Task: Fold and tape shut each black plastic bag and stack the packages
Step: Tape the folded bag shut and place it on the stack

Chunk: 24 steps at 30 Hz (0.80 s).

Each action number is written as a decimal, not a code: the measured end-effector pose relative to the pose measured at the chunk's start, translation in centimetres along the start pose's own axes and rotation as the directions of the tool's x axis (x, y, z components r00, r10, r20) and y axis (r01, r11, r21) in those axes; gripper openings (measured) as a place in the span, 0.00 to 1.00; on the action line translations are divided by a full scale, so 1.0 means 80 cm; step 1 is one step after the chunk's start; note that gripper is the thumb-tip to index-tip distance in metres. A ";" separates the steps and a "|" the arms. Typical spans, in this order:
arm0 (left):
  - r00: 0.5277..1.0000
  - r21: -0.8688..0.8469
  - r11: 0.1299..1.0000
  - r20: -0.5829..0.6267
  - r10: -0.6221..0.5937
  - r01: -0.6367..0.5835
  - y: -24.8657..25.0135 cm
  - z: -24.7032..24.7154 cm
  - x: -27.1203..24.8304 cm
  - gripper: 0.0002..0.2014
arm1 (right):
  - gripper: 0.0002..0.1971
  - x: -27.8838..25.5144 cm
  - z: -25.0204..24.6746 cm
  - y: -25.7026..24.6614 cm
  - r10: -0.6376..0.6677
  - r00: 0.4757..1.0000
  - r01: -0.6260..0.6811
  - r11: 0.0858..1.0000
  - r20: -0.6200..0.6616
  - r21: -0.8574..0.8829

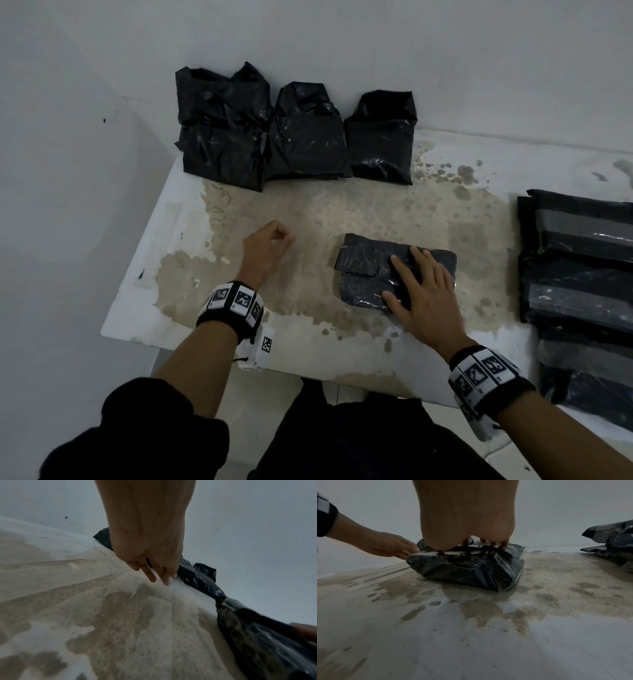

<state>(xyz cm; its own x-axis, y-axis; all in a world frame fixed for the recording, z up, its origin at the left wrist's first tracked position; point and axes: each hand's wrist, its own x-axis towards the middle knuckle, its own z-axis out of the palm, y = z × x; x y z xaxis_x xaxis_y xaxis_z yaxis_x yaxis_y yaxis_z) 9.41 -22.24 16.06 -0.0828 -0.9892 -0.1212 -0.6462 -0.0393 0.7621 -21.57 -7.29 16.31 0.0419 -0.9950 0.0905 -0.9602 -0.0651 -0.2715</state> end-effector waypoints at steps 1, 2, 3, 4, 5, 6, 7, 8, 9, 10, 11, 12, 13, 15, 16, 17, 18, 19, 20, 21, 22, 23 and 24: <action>1.000 -0.016 1.000 0.003 0.021 -0.021 0.003 -0.004 -0.004 0.06 | 0.34 0.001 -0.002 0.000 -0.004 1.000 0.004 1.000 0.001 0.004; 0.999 -0.021 0.999 0.018 0.042 -0.041 0.006 -0.008 -0.008 0.06 | 0.34 0.002 -0.004 0.000 -0.009 1.000 0.009 1.000 0.000 0.009; 0.998 -0.020 0.998 0.036 0.057 -0.057 0.009 -0.011 -0.012 0.07 | 0.34 0.004 -0.006 0.001 -0.011 1.000 0.012 1.000 -0.003 0.013; 0.996 -0.016 0.997 0.050 0.070 -0.069 0.010 -0.014 -0.017 0.07 | 0.33 0.006 -0.007 0.001 -0.015 1.000 0.015 1.000 -0.007 0.017; 0.995 -0.007 0.997 0.062 0.082 -0.082 0.012 -0.017 -0.022 0.07 | 0.33 0.007 -0.008 0.001 -0.020 1.000 0.021 1.000 -0.010 0.020; 0.993 -0.001 0.995 0.073 0.098 -0.098 0.013 -0.020 -0.026 0.07 | 0.32 0.009 -0.009 0.001 -0.026 1.000 0.026 0.999 -0.015 0.021; 0.990 0.004 0.994 0.084 0.112 -0.112 0.016 -0.022 -0.032 0.07 | 0.31 0.010 -0.010 0.001 -0.034 0.999 0.035 0.999 -0.020 0.020; 0.987 0.002 0.992 0.098 0.129 -0.130 0.019 -0.025 -0.037 0.06 | 0.30 0.012 -0.011 0.002 -0.045 0.999 0.046 0.999 -0.025 0.017; 0.983 -0.004 0.989 0.112 0.147 -0.147 0.024 -0.028 -0.043 0.06 | 0.29 0.014 -0.012 0.002 -0.059 0.998 0.059 0.998 -0.026 0.016; 0.978 -0.020 0.986 0.124 0.165 -0.164 0.029 -0.031 -0.049 0.05 | 0.29 0.015 -0.012 0.002 -0.073 0.997 0.073 0.997 -0.025 0.015; 0.974 -0.039 0.983 0.134 0.182 -0.178 0.035 -0.034 -0.055 0.05 | 0.28 0.016 -0.012 0.002 -0.081 0.997 0.082 0.997 -0.018 0.015; 0.971 -0.058 0.980 0.141 0.195 -0.189 0.041 -0.038 -0.060 0.04 | 0.28 0.017 -0.012 0.002 -0.089 0.996 0.089 0.996 -0.010 0.016; 0.967 -0.070 0.978 0.149 0.207 -0.198 0.049 -0.042 -0.066 0.04 | 0.27 0.018 -0.011 0.002 -0.096 0.995 0.096 0.995 -0.003 0.017; 0.962 -0.091 0.974 0.160 0.220 -0.208 0.064 -0.051 -0.076 0.04 | 0.27 0.019 -0.013 0.000 -0.112 0.994 0.112 0.994 0.001 0.016; 0.961 -0.112 0.972 0.162 0.224 -0.208 0.071 -0.055 -0.081 0.05 | 0.27 0.019 -0.014 -0.001 -0.119 0.993 0.119 0.993 -0.003 0.016; 0.961 -0.142 0.969 0.164 0.225 -0.203 0.078 -0.060 -0.085 0.05 | 0.27 0.020 -0.017 -0.004 -0.123 0.992 0.123 0.992 -0.007 0.023; 0.960 -0.179 0.965 0.170 0.222 -0.191 0.086 -0.063 -0.088 0.05 | 0.27 0.021 -0.019 -0.007 -0.128 0.992 0.128 0.991 -0.012 0.041; 0.959 -0.219 0.959 0.179 0.220 -0.179 0.095 -0.065 -0.091 0.05 | 0.26 0.023 -0.022 -0.011 -0.141 0.990 0.142 0.987 -0.016 0.078; 0.957 -0.264 0.950 0.188 0.220 -0.167 0.106 -0.067 -0.093 0.05 | 0.27 0.025 -0.026 -0.016 -0.165 0.986 0.166 0.976 -0.017 0.144; 0.956 -0.313 0.937 0.193 0.223 -0.155 0.117 -0.067 -0.095 0.05 | 0.28 0.028 -0.033 -0.023 -0.187 0.982 0.181 0.953 0.003 0.244; 0.956 -0.358 0.922 0.191 0.224 -0.145 0.130 -0.067 -0.095 0.05 | 0.31 0.031 -0.042 -0.030 -0.208 0.977 0.175 0.915 0.053 0.364; 0.956 -0.400 0.907 0.186 0.225 -0.136 0.141 -0.066 -0.094 0.05 | 0.33 0.033 -0.052 -0.040 -0.223 0.966 0.135 0.864 0.127 0.485; 0.957 -0.441 0.888 0.179 0.229 -0.130 0.153 -0.065 -0.092 0.05 | 0.34 0.035 -0.061 -0.050 -0.231 0.950 0.068 0.807 0.208 0.587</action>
<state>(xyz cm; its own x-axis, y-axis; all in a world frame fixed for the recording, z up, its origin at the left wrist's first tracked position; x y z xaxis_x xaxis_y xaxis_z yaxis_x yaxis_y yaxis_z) 6.04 -16.16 29.56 -0.3628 -0.9302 -0.0555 -0.2287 0.0311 0.9730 -18.98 -9.42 22.36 0.3193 -0.9463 -0.0504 -0.6101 -0.1646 -0.7751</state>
